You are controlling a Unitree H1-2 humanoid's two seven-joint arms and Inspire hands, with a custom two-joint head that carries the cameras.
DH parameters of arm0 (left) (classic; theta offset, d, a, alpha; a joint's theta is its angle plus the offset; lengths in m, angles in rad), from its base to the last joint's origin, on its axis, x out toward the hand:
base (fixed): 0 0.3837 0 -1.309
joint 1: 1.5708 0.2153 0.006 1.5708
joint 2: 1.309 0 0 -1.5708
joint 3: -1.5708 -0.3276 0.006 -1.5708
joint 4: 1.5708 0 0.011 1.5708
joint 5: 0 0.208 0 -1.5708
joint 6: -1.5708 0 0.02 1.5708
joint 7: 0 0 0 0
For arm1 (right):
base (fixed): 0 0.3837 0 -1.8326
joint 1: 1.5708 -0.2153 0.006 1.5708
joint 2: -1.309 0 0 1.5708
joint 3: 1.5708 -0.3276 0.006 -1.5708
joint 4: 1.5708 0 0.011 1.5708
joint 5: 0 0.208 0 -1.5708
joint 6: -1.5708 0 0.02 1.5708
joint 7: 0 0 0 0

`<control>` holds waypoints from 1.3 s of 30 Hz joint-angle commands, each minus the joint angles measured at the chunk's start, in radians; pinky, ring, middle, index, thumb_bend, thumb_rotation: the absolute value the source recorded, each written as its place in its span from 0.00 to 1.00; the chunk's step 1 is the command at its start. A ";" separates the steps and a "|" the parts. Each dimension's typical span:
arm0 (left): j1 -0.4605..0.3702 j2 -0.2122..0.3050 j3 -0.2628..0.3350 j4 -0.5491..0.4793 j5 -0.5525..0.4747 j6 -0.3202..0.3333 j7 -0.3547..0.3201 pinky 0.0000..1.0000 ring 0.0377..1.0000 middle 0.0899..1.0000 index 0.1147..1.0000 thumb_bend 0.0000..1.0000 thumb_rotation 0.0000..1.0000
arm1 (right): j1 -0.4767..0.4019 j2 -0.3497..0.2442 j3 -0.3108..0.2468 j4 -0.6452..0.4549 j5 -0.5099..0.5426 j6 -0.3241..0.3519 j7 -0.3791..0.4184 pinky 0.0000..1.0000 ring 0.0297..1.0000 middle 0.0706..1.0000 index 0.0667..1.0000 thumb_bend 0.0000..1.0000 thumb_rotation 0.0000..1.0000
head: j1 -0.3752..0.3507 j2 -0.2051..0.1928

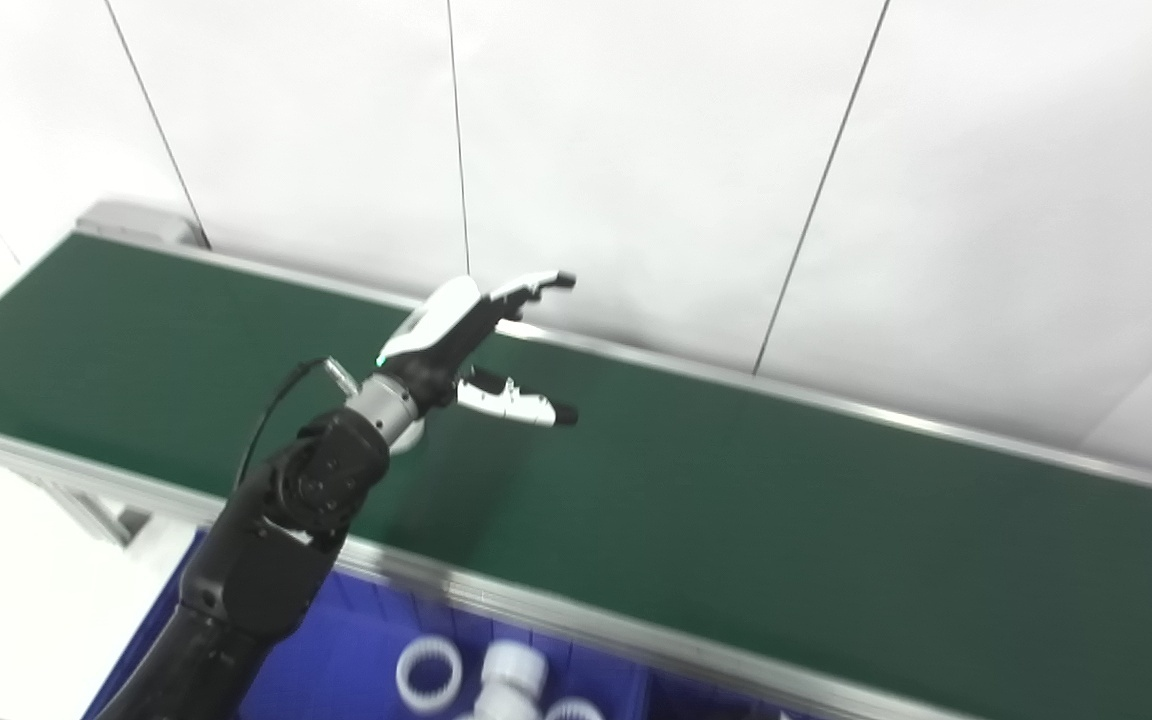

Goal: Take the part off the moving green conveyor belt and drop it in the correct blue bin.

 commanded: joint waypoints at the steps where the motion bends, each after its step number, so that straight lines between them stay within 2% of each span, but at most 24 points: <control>1: -0.056 0.027 -0.008 0.019 0.033 -0.010 0.041 0.82 0.90 0.92 0.87 0.76 0.44 | -0.005 -0.008 0.012 -0.020 0.011 -0.059 -0.025 0.66 0.77 0.80 0.83 0.89 0.51 | 0.001 -0.001; 5: -0.086 0.044 -0.031 0.088 0.082 0.007 0.057 0.86 0.92 0.93 0.87 0.77 0.44 | -0.010 -0.016 0.026 -0.020 0.012 -0.059 -0.041 0.68 0.78 0.80 0.84 0.89 0.51 | 0.001 -0.002; 6: -0.092 0.048 -0.036 0.104 0.093 0.008 0.061 0.90 0.93 0.93 0.88 0.78 0.44 | -0.011 -0.017 0.029 -0.019 0.009 -0.059 -0.046 0.64 0.76 0.80 0.84 0.89 0.52 | 0.001 -0.002; 10: -0.114 0.067 -0.058 0.167 0.132 0.006 0.086 0.92 0.94 0.93 0.87 0.81 0.42 | -0.016 -0.025 0.044 -0.020 0.017 -0.059 -0.062 0.68 0.77 0.79 0.84 0.89 0.50 | 0.002 -0.003; 18: -0.126 0.097 -0.101 0.267 0.172 -0.001 0.127 0.98 0.96 0.94 0.86 0.86 0.37 | -0.024 -0.038 0.067 -0.018 0.009 -0.059 -0.099 0.67 0.76 0.78 0.84 0.88 0.51 | 0.002 0.000; 24: -0.120 0.110 -0.132 0.296 0.184 0.029 0.107 1.00 0.99 0.97 0.87 0.89 0.39 | -0.025 -0.045 0.079 -0.017 0.007 -0.059 -0.120 0.68 0.77 0.78 0.84 0.88 0.52 | 0.002 0.003; 28: -0.113 0.117 -0.149 0.310 0.174 0.023 0.086 1.00 0.99 0.97 0.86 0.89 0.38 | -0.025 -0.048 0.083 -0.020 0.007 -0.059 -0.127 0.69 0.78 0.78 0.84 0.89 0.52 | 0.002 0.007; 32: -0.086 0.117 -0.164 0.267 0.152 0.048 0.030 1.00 0.98 0.96 0.86 0.89 0.37 | -0.024 -0.048 0.085 -0.023 0.012 -0.059 -0.128 0.69 0.78 0.79 0.84 0.88 0.52 | 0.001 0.010; 34: -0.070 0.112 -0.166 0.237 0.131 0.068 -0.008 0.96 0.95 0.95 0.85 0.89 0.35 | -0.023 -0.048 0.084 -0.024 0.004 -0.059 -0.133 0.69 0.77 0.78 0.83 0.88 0.52 | 0.000 0.012; 35: -0.063 0.108 -0.165 0.227 0.116 0.074 -0.025 0.87 0.93 0.93 0.84 0.89 0.32 | -0.022 -0.047 0.083 -0.025 0.000 -0.059 -0.134 0.69 0.77 0.78 0.83 0.88 0.52 | -0.001 0.013; 36: -0.056 0.104 -0.163 0.220 0.099 0.077 -0.038 0.86 0.92 0.93 0.84 0.89 0.32 | -0.021 -0.047 0.082 -0.027 0.000 -0.059 -0.131 0.69 0.77 0.78 0.83 0.88 0.52 | 0.000 0.014; 39: -0.039 0.091 -0.161 0.194 0.074 0.111 -0.065 0.69 0.82 0.86 0.80 0.82 0.23 | -0.019 -0.049 0.080 -0.031 0.000 -0.059 -0.128 0.69 0.79 0.79 0.84 0.87 0.52 | 0.001 0.015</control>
